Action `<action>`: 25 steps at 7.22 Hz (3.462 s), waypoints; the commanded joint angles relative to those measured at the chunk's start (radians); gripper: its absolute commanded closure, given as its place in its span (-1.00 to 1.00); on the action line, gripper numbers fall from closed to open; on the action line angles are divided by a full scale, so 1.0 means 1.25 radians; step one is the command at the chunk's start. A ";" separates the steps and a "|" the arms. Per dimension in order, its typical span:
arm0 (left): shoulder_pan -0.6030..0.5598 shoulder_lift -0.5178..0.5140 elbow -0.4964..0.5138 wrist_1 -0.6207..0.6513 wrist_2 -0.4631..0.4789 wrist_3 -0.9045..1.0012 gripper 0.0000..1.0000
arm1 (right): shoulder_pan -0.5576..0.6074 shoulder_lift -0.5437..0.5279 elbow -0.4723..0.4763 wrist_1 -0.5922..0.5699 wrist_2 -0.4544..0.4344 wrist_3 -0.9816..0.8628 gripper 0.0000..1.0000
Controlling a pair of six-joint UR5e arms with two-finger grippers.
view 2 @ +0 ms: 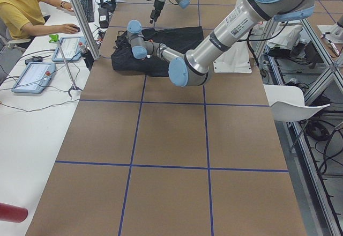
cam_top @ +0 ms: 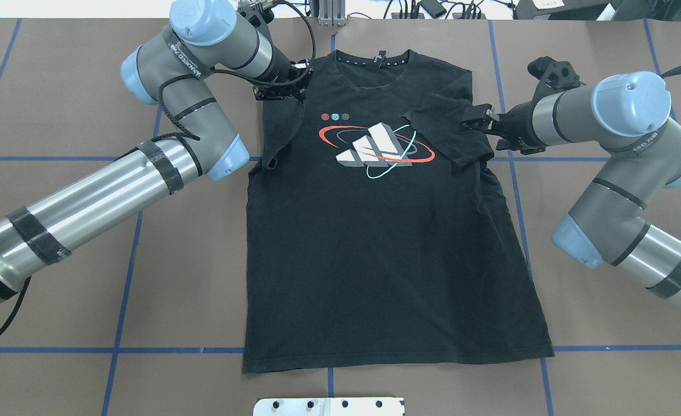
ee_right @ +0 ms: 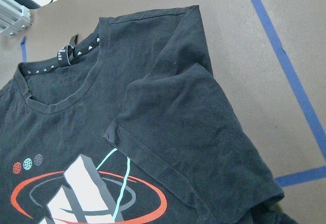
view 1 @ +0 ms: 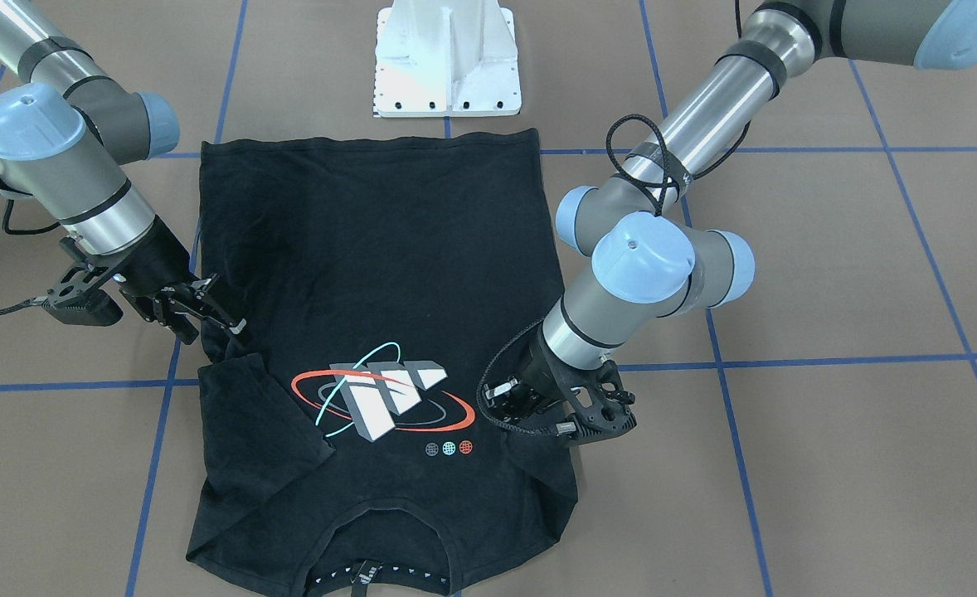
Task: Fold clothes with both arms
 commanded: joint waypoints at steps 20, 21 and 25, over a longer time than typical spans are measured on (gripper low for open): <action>0.036 0.315 -0.584 0.078 0.025 -0.003 -0.97 | -0.421 -0.540 0.380 -0.020 -0.140 0.442 -0.86; 0.039 0.314 -0.584 0.078 0.028 -0.003 -0.97 | -0.434 -0.540 0.363 -0.009 -0.148 0.444 -0.87; 0.047 0.317 -0.584 0.078 0.039 -0.013 -0.97 | -0.528 -0.533 0.355 0.000 -0.236 0.491 -0.77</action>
